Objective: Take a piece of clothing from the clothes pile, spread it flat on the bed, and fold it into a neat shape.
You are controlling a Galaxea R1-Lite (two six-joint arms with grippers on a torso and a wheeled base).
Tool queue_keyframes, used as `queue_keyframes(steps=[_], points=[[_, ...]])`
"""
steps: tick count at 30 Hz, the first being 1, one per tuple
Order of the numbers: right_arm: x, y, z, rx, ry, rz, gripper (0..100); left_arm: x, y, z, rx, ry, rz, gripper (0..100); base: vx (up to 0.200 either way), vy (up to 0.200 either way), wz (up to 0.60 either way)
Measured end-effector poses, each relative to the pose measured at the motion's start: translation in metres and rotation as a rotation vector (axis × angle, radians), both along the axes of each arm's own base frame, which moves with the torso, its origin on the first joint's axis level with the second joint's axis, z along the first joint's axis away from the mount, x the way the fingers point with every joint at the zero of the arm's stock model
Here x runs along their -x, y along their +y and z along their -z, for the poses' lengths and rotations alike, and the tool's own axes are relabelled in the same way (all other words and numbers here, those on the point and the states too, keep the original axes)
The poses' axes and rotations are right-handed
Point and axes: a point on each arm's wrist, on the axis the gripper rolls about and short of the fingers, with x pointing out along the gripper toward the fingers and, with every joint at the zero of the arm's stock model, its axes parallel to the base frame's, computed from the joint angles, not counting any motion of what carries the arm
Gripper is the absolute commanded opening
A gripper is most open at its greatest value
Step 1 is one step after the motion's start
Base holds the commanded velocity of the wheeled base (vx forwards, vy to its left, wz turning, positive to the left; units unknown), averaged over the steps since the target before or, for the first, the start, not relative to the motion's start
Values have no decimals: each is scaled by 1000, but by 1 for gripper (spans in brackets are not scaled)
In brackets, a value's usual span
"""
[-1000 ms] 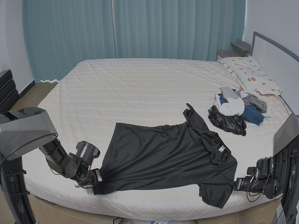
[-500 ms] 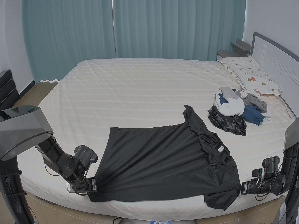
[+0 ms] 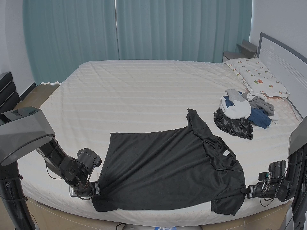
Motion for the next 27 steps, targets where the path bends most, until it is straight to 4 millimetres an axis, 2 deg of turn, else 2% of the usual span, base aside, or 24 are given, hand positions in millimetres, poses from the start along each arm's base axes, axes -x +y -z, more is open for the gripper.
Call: queue_keyframes(steps=[6,12,19,25,27], points=[[-6,-1,-6,-33,-75,50,100,-3,3,-4,10,-18,-15,100,0,0,0],[-15,-3,-17,-132,-166,158,100,-8,9,-24,124,-69,-33,100,0,0,0],[-35,-5,-29,-266,-259,279,100,-16,11,-41,200,-126,-83,100,0,0,0],[-45,-8,-37,-294,-319,299,100,-26,18,-49,235,-168,-132,100,0,0,0],[-46,-8,-38,-295,-323,298,100,-28,20,-50,253,-172,-136,100,200,0,0]])
